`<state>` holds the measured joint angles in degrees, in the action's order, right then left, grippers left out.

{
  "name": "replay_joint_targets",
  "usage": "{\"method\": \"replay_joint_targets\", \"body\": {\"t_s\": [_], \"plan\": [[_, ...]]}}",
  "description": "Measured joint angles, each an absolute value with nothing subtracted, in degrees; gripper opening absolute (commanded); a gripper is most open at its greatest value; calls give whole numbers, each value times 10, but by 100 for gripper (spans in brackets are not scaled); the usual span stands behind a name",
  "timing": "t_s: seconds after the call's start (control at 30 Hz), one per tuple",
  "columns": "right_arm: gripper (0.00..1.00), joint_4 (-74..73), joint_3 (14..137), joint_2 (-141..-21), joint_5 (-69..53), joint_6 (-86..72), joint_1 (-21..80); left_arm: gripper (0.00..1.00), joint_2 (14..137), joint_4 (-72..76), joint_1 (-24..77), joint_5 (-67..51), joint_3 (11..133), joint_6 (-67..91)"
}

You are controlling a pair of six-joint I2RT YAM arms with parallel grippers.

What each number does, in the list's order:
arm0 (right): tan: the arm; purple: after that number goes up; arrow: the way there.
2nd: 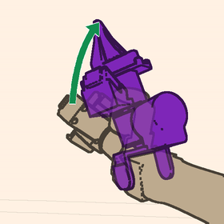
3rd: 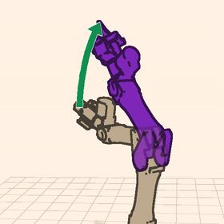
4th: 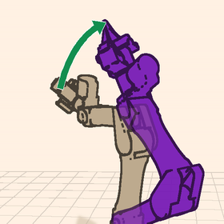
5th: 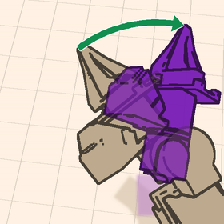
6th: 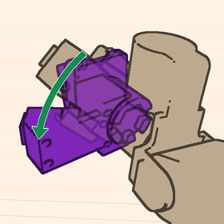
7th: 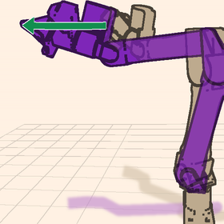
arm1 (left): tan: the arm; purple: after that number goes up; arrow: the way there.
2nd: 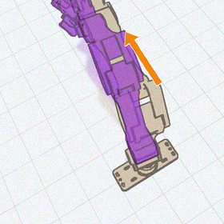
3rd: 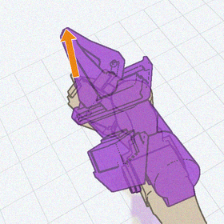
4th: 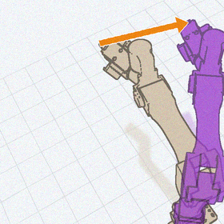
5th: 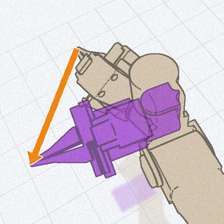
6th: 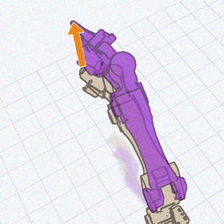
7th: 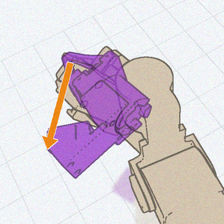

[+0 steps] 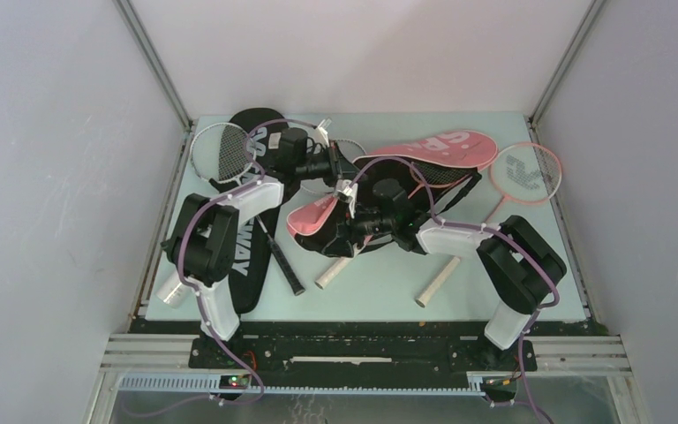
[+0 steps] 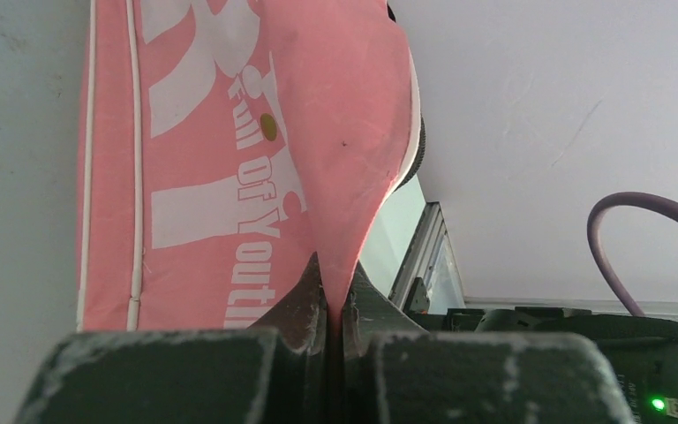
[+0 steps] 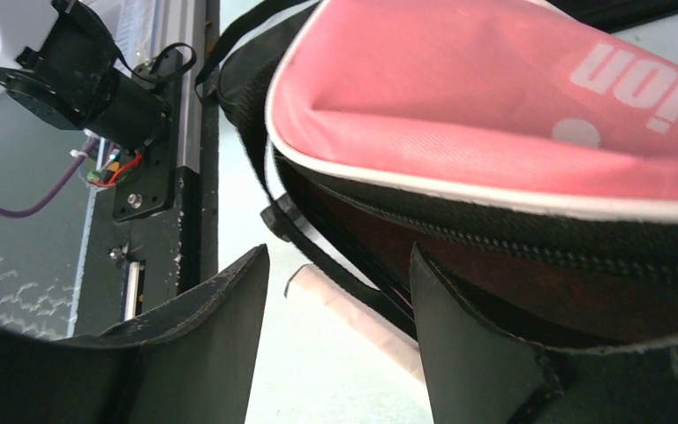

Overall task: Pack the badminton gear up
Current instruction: Adjust the racket bag at the center of the board, then adjust the racket in the racket bag.

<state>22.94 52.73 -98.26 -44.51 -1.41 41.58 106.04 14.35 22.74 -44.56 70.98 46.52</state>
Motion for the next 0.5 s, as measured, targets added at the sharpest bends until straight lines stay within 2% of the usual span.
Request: {"method": "replay_joint_targets", "body": {"t_s": [0.5], "plan": [[51,182,567,-983,-466,-2,442,0,1079,158,227,-469,710,471]]}}
